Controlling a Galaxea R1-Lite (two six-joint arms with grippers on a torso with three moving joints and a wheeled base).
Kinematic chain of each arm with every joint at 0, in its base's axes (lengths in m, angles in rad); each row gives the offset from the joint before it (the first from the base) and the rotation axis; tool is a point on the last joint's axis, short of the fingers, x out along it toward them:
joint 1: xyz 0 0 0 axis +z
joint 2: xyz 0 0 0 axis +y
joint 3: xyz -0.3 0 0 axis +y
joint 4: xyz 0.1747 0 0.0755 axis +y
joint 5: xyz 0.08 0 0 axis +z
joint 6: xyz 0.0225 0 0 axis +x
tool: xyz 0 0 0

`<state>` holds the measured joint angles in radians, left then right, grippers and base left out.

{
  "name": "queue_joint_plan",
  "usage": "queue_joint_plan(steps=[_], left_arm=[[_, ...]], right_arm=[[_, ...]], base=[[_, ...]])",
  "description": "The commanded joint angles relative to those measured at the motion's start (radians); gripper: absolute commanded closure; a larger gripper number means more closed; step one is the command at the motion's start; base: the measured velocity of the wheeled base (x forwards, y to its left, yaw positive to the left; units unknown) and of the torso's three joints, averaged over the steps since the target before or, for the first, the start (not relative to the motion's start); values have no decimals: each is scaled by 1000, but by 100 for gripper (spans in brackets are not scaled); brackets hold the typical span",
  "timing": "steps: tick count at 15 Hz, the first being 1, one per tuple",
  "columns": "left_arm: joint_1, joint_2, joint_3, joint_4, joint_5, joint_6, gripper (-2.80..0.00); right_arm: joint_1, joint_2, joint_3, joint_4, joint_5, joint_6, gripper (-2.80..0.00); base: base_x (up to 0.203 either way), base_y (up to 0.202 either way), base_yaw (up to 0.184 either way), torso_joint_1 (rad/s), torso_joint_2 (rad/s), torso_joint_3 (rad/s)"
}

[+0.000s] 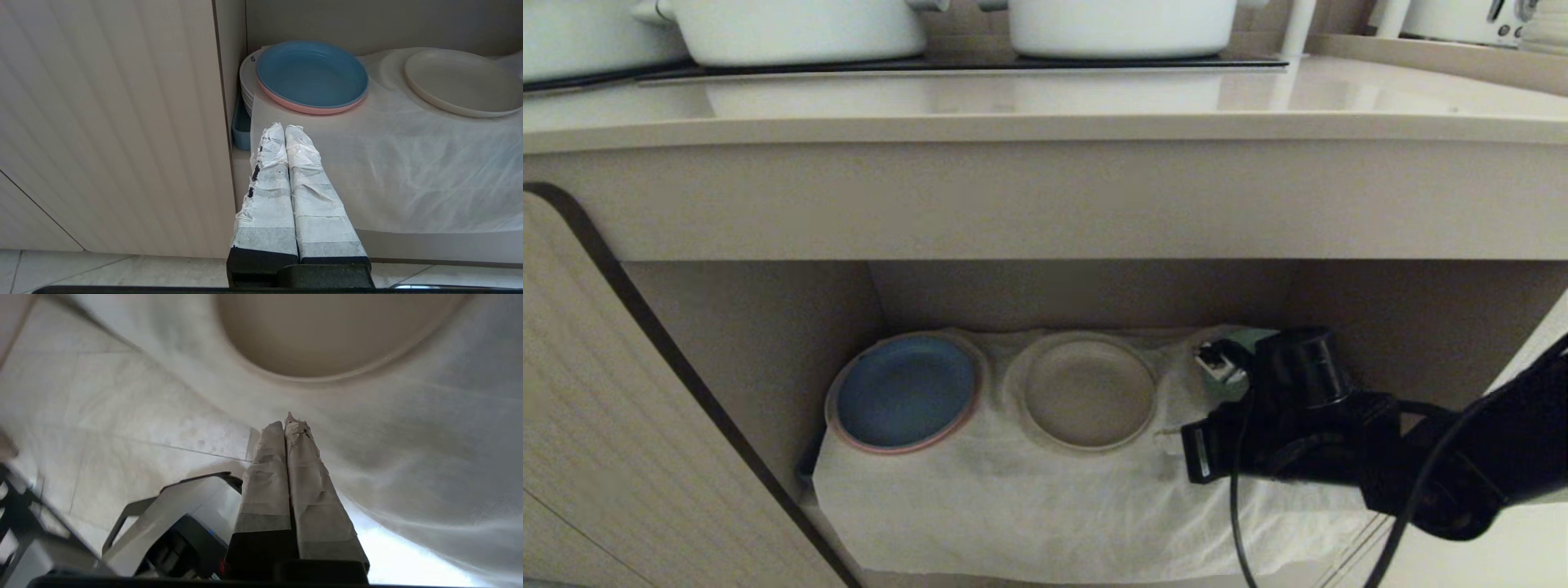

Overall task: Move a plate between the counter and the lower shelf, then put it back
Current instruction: Pick up the plate in the cupboard

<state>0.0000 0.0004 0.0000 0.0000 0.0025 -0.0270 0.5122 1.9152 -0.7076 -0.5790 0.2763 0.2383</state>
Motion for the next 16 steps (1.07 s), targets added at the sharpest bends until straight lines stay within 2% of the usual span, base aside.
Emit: queue_joint_plan(steps=[1, 4, 7, 13, 16], left_arm=[[0, 0, 0, 0, 1, -1, 0], [0, 0, 0, 0, 1, -1, 0], [0, 0, 0, 0, 1, -1, 0], [0, 0, 0, 0, 1, -1, 0], [0, 0, 0, 0, 1, -1, 0]], right_arm=[[3, 54, -21, 8, -40, 10, 0], [9, 79, -119, 113, -71, 97, 0], [15, 118, -258, 307, -115, 123, 0], [26, 186, -409, 414, -147, 186, 0], [26, 223, -457, 426, -163, 230, 0]], base=[[0, 0, 0, 0, 0, 0], [0, 0, 0, 0, 0, 0], [0, 0, 0, 0, 0, 0], [0, 0, 0, 0, 0, 0], [0, 0, 0, 0, 0, 0]])
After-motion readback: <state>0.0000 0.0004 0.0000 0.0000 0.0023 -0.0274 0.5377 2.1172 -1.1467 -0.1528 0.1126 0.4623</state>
